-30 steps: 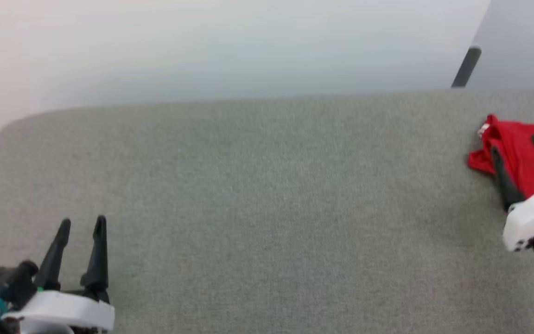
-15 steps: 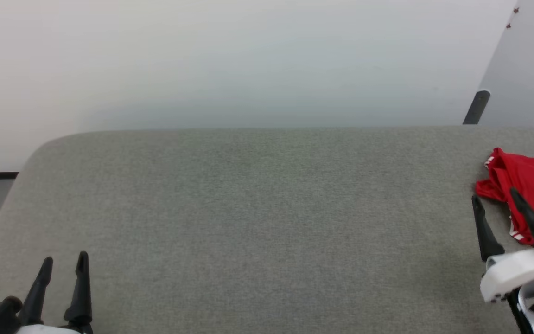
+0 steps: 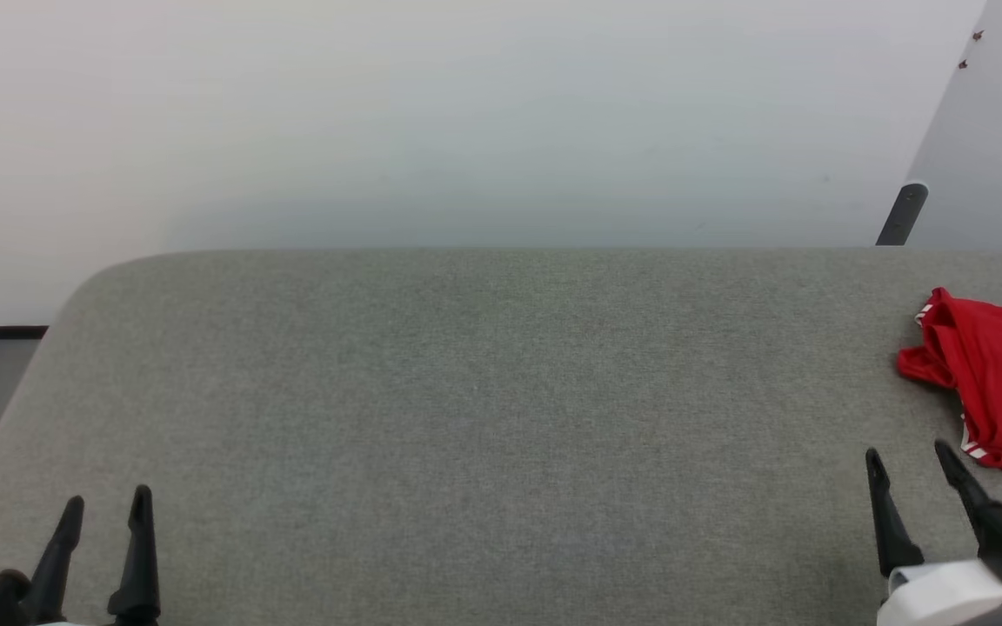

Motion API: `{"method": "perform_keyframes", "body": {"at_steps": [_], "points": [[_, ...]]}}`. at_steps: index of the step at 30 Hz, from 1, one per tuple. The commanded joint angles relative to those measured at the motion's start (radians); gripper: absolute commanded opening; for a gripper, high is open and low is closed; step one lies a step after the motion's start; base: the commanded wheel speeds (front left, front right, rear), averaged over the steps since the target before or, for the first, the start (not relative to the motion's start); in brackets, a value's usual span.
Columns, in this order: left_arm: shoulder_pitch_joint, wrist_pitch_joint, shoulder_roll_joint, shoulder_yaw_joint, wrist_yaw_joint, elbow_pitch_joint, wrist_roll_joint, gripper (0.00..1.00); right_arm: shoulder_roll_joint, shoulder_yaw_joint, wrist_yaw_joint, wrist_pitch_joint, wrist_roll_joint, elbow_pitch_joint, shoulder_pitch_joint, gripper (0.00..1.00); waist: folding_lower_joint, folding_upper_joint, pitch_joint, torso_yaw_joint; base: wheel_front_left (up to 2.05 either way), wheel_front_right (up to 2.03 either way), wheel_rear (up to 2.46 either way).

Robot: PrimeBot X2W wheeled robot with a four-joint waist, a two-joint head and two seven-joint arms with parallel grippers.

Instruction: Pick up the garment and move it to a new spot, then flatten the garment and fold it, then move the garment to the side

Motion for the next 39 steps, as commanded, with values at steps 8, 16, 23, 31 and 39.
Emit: {"method": "perform_keyframes", "body": {"at_steps": [8, 16, 23, 31, 39], "points": [[0.025, 0.001, 0.005, -0.002, -0.006, -0.016, 0.018, 1.0, 0.045, -0.019, -0.001, -0.008, -0.026, -0.052, 0.08, 1.0, 0.0, 0.0, -0.001, -0.01, 0.0, 0.0, 0.0], [0.038, 0.001, 0.015, -0.015, -0.007, -0.04, 0.018, 1.0, 0.077, -0.013, -0.001, -0.009, -0.042, -0.11, 0.147, 1.0, 0.0, 0.0, -0.001, -0.013, 0.0, 0.0, 0.0], [0.042, 0.001, 0.021, -0.023, -0.006, -0.032, 0.023, 1.0, 0.096, 0.008, -0.001, -0.009, -0.051, -0.143, 0.187, 1.0, 0.0, 0.0, -0.002, -0.02, 0.0, 0.0, 0.0], [0.044, 0.001, 0.018, -0.033, -0.006, -0.02, 0.023, 1.0, 0.102, 0.019, -0.001, -0.009, -0.06, -0.153, 0.195, 1.0, 0.0, 0.0, -0.005, -0.026, 0.0, 0.0, 0.0], [0.046, 0.001, 0.02, -0.039, -0.006, -0.013, 0.009, 1.0, 0.102, 0.028, -0.001, -0.009, -0.072, -0.176, 0.192, 1.0, 0.0, 0.0, -0.01, -0.028, 0.0, 0.0, 0.0]]}}
